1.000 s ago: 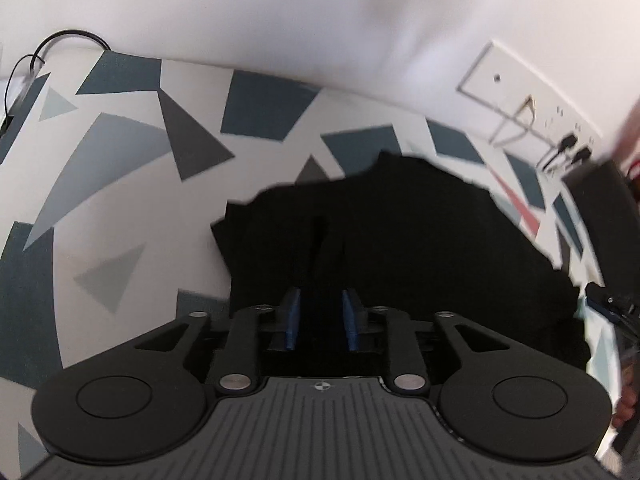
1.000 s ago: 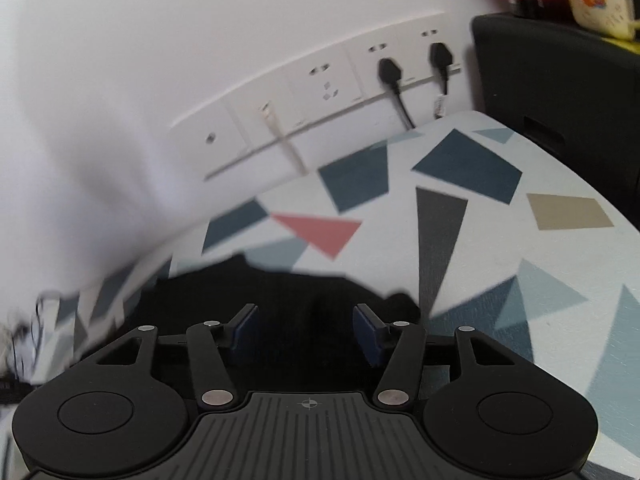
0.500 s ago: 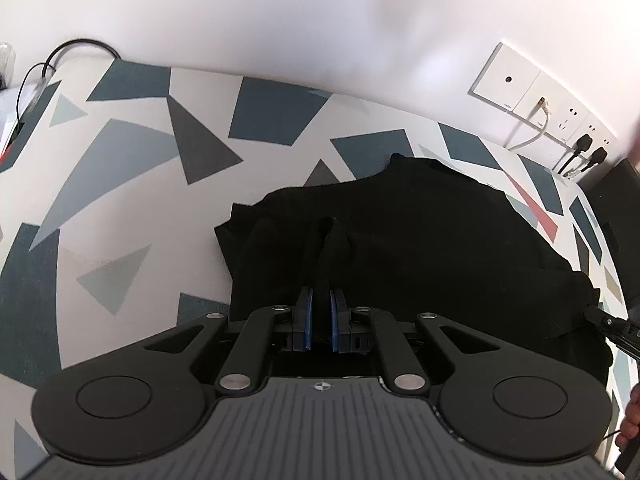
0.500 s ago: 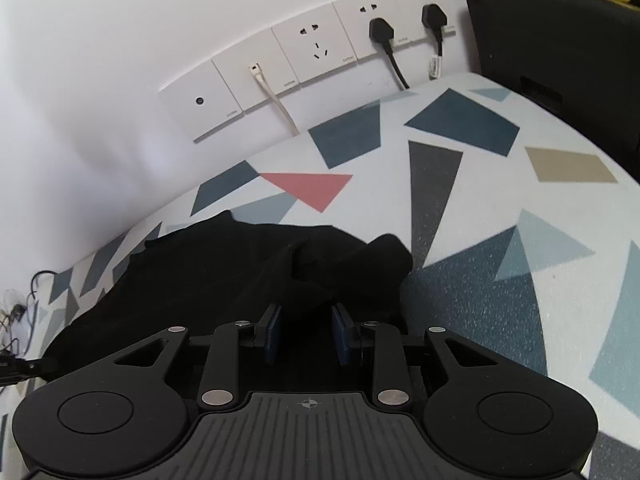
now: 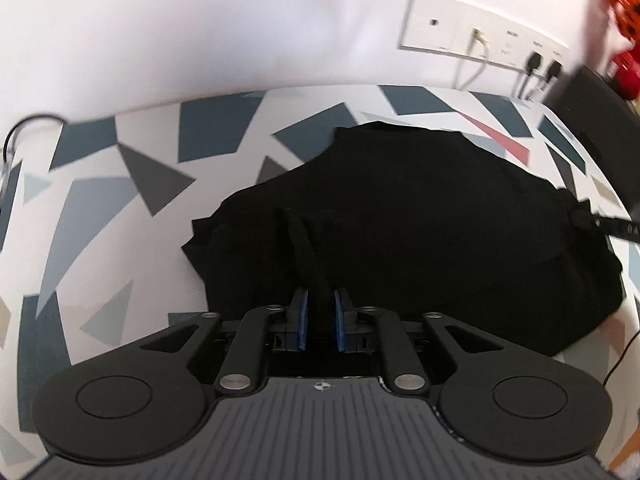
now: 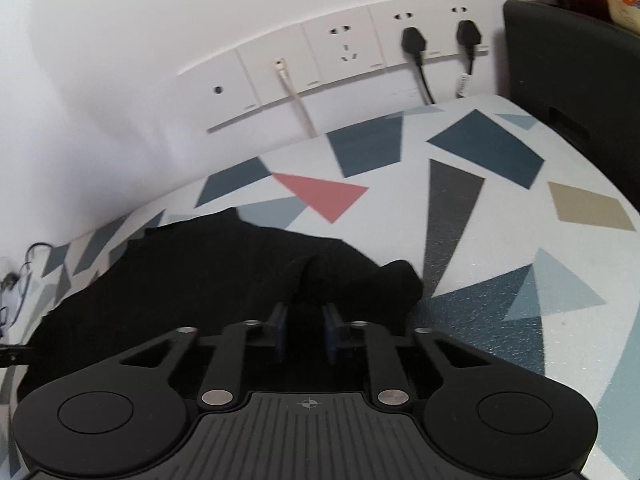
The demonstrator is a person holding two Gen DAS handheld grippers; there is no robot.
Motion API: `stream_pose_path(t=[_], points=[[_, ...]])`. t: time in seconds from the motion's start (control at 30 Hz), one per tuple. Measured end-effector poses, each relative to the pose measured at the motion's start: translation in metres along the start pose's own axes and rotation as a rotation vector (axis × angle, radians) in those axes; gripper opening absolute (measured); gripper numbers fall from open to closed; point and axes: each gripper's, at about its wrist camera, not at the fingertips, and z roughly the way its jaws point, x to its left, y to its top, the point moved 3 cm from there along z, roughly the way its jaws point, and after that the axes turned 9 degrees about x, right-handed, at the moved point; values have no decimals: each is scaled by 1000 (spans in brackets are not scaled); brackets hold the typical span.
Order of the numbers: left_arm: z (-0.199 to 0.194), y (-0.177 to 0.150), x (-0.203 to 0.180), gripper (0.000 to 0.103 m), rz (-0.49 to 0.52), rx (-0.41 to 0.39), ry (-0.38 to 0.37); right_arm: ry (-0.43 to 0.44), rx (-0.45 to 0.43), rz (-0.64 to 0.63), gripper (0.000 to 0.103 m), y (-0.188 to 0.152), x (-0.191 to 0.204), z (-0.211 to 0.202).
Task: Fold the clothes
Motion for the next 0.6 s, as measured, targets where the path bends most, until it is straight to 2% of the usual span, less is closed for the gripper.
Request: stream_pose_path(t=[0.1,0.2,0.27,0.37,0.5,0.6], points=[[-3,2,7,8,-62,-7,-64,40,-16,22,8,1,1,-9],[-5,11,28,7,-234,-21,-184,128,-49,95,7,7,-2,-21],[-7,22,37,6,-305,-53,-212,166,-69,142,7,14,-5,-26],[-11,47,38,6,-294,-115,-176,196,-91,184,7,28,-7,-26],[0,83,38,6,-265,-170,-132,171,-109,171,7,51,-8,-12],[32,103,48,6,-301,-175,-20,128,-115,207,8,67,-18,17]])
